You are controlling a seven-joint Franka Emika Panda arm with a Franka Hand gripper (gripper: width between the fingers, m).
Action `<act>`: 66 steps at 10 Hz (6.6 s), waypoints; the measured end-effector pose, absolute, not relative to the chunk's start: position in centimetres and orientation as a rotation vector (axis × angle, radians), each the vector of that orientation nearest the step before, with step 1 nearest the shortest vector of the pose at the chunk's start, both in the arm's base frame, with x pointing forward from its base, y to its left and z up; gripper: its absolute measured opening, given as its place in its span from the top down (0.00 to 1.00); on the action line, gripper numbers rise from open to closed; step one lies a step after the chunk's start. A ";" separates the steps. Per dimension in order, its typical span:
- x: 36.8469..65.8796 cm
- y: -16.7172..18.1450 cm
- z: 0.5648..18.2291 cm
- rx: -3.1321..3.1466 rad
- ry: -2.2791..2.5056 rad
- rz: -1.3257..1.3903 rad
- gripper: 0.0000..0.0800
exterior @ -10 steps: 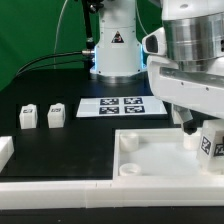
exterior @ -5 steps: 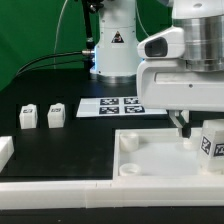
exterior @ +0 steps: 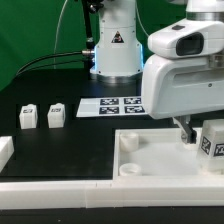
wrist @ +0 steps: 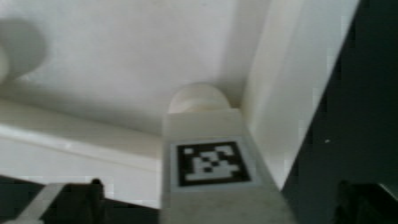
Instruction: Assemble one leg
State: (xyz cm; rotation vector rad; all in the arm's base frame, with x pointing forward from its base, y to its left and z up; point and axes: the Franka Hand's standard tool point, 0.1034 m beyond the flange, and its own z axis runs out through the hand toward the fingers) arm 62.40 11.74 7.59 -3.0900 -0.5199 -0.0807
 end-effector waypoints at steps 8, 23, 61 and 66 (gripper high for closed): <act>62.4 11.3 7.5 -3.074 -0.608 -0.080 0.63; 62.1 11.9 7.2 -2.707 1.375 -0.004 0.63; 62.6 10.9 7.3 -2.642 1.493 -0.030 0.64; 62.5 10.7 7.2 -2.478 1.729 0.005 0.64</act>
Offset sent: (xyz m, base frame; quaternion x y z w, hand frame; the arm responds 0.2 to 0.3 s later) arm 0.0000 0.0000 0.0000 0.0000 0.0000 0.0000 1.0000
